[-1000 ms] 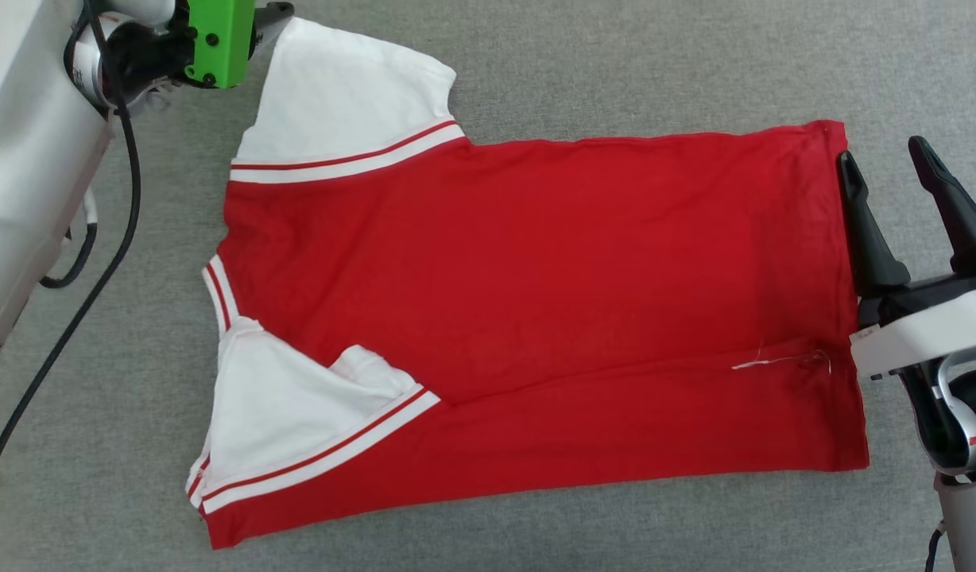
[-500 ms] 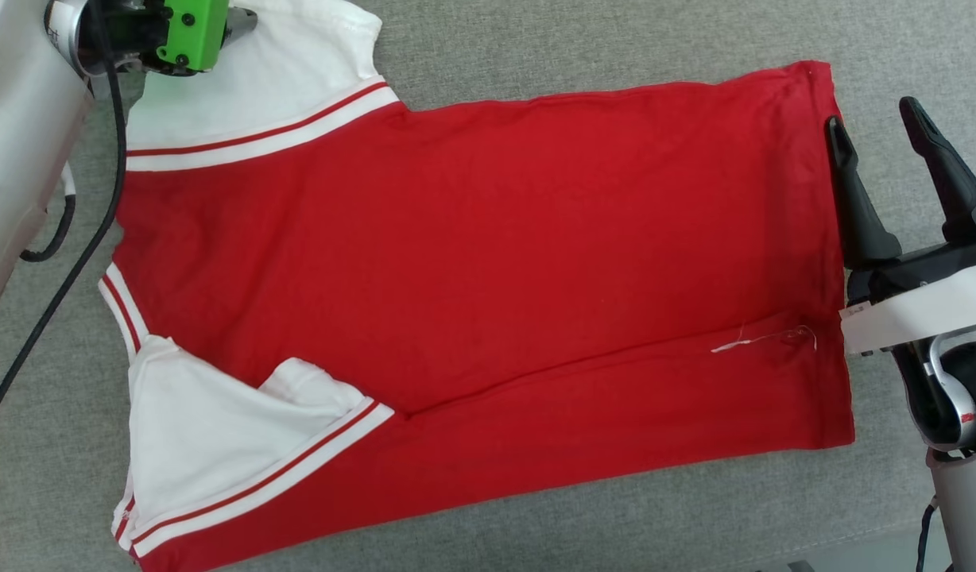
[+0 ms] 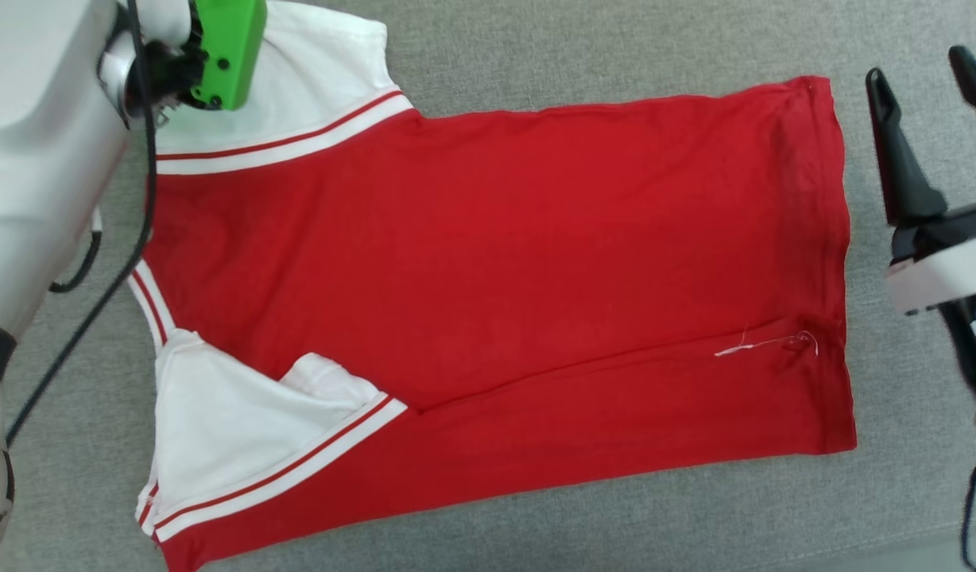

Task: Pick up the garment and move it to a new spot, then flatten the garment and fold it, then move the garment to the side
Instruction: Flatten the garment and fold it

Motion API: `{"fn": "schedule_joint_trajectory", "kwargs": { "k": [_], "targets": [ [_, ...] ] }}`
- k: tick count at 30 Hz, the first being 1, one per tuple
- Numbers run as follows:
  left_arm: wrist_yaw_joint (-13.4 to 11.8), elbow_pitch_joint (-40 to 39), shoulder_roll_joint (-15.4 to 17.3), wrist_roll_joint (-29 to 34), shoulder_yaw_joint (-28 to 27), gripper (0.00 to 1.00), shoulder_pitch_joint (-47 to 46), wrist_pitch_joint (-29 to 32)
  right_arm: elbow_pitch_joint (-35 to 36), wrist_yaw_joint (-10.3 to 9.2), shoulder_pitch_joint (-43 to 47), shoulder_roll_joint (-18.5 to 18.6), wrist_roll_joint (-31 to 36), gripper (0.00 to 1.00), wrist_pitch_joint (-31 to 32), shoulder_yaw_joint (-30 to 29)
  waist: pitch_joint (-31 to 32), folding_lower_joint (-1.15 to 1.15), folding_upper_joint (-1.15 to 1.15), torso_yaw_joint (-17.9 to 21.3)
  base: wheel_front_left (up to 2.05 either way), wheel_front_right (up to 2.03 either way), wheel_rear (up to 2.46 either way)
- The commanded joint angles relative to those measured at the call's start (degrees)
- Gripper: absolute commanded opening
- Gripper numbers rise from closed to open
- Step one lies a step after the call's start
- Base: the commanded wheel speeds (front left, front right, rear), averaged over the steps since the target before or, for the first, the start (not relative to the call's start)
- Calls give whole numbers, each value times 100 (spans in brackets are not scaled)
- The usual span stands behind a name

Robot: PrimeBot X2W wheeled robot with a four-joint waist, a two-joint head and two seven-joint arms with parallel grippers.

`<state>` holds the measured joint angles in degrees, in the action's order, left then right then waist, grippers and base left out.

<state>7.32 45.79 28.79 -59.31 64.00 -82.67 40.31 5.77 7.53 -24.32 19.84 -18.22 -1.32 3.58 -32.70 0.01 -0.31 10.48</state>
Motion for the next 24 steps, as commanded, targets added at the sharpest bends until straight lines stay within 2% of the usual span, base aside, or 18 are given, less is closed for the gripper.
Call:
{"fn": "schedule_joint_trajectory", "kwargs": {
  "k": [1, 4, 7, 9, 14, 19, 24],
  "targets": [
    [16, -5, -3, -32, 76, 0, 261, -111, 25, -4, -175, 143, 20, 100, 151, 20, 226, -1, 31, -141, 0, 0, 0],
    [16, -208, 12, -23, 187, 0, 294, -409, -26, -4, -457, 525, -147, 100, 586, 109, 409, -1, 31, -247, 0, 0, 0],
    [16, -469, 47, -11, 363, 0, 363, -664, -199, -4, -791, 1060, -457, 100, 1291, 403, 581, -1, 31, -370, 0, 0, 0],
    [16, -636, 71, -15, 449, 0, 406, -865, -354, -4, -997, 1431, -774, 100, 1983, 721, 677, -1, 31, -447, 0, 0, 0],
    [16, -968, 76, -9, 587, 0, 462, -1205, -755, -4, -1467, 2043, -1563, 100, 3549, 1338, 769, -1, 31, -623, 0, 0, 0],
    [16, -1273, 52, 44, 675, 0, 419, -1456, -1126, -4, -1904, 2323, -2106, 100, 4666, 1823, 715, -1, 31, -811, 0, 0, 0],
    [16, -1498, 10, 115, 721, 0, 320, -1611, -1598, -4, -2266, 2296, -2175, 100, 5084, 2146, 584, -1, 31, -996, 0, 0, 0]
  ]
}}
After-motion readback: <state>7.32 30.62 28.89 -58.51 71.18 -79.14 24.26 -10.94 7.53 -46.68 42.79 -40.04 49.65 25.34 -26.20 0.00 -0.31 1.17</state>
